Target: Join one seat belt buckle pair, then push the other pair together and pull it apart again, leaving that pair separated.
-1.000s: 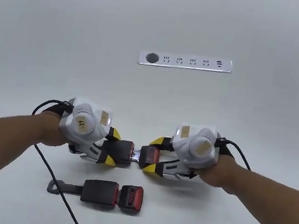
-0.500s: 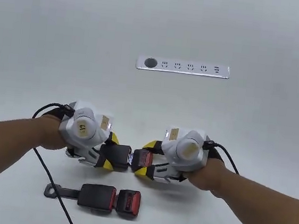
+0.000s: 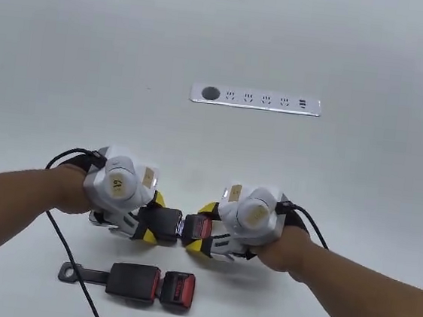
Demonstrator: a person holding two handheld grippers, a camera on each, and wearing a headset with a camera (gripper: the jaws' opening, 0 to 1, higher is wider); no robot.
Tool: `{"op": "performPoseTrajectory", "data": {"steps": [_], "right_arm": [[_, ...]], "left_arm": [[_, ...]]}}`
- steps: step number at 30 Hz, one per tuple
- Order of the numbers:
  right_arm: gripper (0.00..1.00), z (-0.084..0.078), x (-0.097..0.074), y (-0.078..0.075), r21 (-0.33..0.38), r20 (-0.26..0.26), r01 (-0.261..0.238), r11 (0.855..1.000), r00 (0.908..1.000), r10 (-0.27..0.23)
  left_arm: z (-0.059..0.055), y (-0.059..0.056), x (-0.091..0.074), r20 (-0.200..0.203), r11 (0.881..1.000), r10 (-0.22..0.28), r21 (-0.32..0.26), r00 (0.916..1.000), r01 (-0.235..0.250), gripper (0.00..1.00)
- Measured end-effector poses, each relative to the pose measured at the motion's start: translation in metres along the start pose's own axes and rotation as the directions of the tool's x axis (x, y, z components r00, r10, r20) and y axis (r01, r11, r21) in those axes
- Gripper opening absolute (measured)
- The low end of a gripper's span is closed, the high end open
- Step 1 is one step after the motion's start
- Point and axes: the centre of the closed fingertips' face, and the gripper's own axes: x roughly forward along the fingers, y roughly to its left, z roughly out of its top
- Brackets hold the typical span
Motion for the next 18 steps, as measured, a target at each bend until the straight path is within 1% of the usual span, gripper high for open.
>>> {"op": "performPoseTrajectory", "data": {"steps": [6,15,18], "right_arm": [[0.35,-0.0002,0.0001,0.0003,-0.013,-0.007,-0.003,1.000,1.0000,0.003],[0.36,-0.0007,-0.0006,0.0002,-0.024,-0.007,-0.009,1.000,0.9999,0.009],[0.36,-0.0031,-0.0032,0.0002,-0.029,-0.004,-0.010,1.000,0.9999,0.009]], "left_arm": [[0.0003,-0.0007,-0.0001,0.001,1.000,0.000,-0.001,1.0000,0.000,0.35],[-0.0014,-0.0011,-0.0007,0.024,1.000,-0.003,-0.010,0.9997,0.003,0.35],[-0.0007,-0.0020,-0.0013,0.028,1.000,-0.004,-0.005,0.9996,0.004,0.35]]}}
